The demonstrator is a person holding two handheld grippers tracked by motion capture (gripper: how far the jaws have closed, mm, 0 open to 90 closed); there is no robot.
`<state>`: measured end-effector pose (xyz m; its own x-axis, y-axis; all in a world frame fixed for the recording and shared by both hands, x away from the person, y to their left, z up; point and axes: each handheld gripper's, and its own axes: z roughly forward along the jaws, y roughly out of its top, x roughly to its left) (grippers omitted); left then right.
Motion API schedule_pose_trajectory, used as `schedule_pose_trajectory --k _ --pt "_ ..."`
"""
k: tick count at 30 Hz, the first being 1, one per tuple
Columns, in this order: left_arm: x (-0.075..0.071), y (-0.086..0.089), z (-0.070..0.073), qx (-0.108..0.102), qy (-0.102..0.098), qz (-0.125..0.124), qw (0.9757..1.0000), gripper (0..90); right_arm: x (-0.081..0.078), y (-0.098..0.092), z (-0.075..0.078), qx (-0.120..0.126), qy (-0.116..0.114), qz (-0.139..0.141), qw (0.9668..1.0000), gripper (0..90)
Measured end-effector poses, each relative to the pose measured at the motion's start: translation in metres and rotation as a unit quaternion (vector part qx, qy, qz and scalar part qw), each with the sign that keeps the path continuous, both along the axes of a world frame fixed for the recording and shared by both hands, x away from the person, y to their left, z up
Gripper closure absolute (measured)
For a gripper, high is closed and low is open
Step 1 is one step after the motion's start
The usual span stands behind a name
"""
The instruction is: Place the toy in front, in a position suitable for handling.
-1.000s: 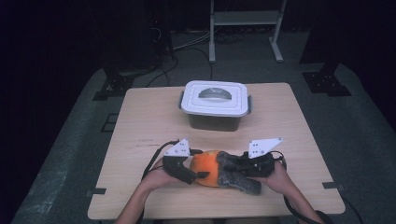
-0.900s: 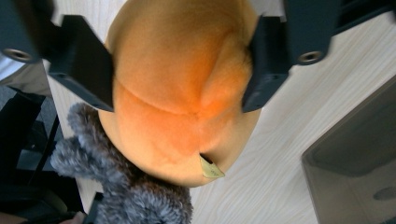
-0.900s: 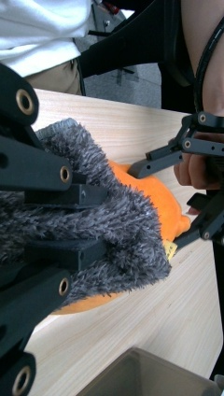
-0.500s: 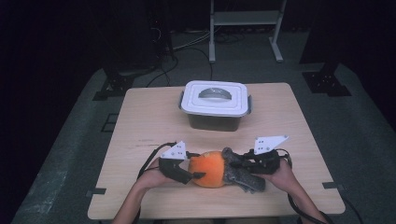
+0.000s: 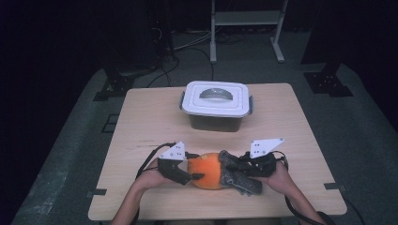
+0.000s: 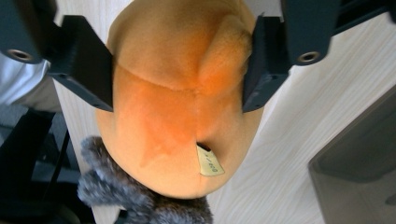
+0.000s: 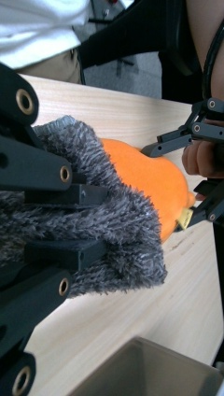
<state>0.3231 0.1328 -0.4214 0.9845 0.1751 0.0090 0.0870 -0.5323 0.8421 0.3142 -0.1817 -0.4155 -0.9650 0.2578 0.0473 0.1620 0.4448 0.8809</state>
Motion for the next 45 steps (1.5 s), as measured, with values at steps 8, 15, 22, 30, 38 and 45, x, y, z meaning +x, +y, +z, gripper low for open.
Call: schedule_pose_trajectory --k 8,15,22,30,38,45 --pt "0.002 0.003 0.001 -0.004 0.015 -0.003 0.9999 26.1 0.005 -0.008 -0.003 -0.003 0.010 -0.021 0.9997 75.7" --pt "-0.001 0.000 0.008 -0.019 0.012 -0.021 0.9995 25.9 0.001 -0.002 0.004 0.027 0.016 0.005 0.9995 75.8" --pt "-0.006 0.000 0.006 -0.004 -0.009 -0.040 0.9992 40.0 0.002 0.000 0.000 0.027 0.025 0.013 0.9992 75.7" --pt "-0.005 0.001 0.003 -0.009 -0.003 -0.046 0.9989 39.3 0.012 -0.015 -0.016 -0.006 0.060 -0.014 0.9981 75.5" --pt "-0.008 -0.004 0.003 -0.006 -0.006 -0.053 0.9985 38.0 0.003 -0.001 0.003 0.033 0.032 0.015 0.9988 75.4" --pt "-0.007 -0.004 0.003 -0.008 -0.005 -0.050 0.9987 38.0 0.011 -0.012 -0.014 0.013 0.068 0.003 0.9976 75.5"
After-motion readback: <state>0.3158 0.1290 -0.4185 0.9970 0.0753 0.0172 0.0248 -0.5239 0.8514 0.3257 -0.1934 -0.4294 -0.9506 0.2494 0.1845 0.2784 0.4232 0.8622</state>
